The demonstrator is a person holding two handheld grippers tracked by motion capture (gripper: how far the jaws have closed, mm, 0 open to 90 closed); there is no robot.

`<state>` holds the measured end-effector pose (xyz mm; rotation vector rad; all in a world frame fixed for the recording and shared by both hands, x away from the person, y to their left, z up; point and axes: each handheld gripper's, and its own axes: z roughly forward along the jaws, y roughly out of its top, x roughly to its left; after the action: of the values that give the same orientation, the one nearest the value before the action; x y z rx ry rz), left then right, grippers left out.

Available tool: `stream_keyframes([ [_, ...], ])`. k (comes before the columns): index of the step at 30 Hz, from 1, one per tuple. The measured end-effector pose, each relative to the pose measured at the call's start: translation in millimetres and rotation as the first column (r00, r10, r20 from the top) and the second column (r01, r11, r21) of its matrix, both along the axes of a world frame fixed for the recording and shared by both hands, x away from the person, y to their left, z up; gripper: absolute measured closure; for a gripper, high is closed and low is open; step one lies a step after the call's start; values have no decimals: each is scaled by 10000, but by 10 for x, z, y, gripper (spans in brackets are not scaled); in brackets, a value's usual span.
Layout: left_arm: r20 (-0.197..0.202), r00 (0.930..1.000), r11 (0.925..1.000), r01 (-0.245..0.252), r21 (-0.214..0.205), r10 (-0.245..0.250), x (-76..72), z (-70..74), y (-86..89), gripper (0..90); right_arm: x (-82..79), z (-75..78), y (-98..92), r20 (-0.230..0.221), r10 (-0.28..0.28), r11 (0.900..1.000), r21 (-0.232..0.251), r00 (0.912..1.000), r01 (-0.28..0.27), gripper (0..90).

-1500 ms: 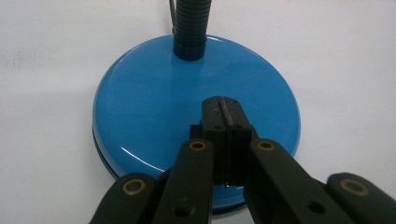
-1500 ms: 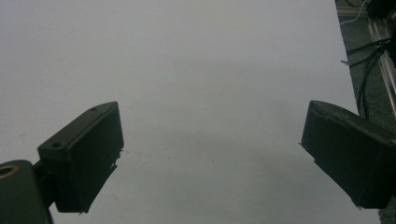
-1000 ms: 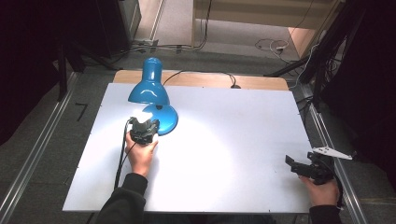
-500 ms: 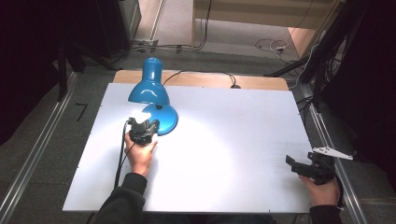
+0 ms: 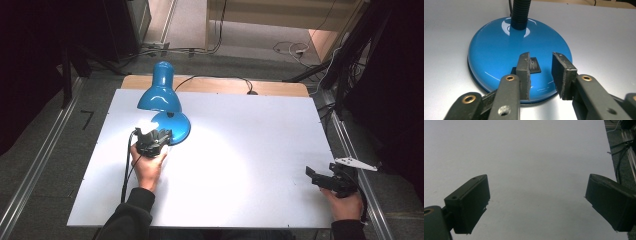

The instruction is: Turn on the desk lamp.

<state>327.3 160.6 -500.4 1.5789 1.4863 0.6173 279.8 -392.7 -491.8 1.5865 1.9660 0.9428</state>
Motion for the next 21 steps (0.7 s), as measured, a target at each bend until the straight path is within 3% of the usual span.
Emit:
stream_keyframes([
  [4,44,10000,10000,-42,-27,42,-16,3,13,546,-1,0,-5,-6,-21,10000,24,10000,21,41],
  [9,-86,10000,10000,-50,4,50,-24,8,12,346,-5,4,-10,26,-15,10000,67,10000,15,40],
  [21,40,10000,9999,92,-114,-91,-108,49,66,238,-15,9,-14,18,-11,10000,91,10000,11,41],
])
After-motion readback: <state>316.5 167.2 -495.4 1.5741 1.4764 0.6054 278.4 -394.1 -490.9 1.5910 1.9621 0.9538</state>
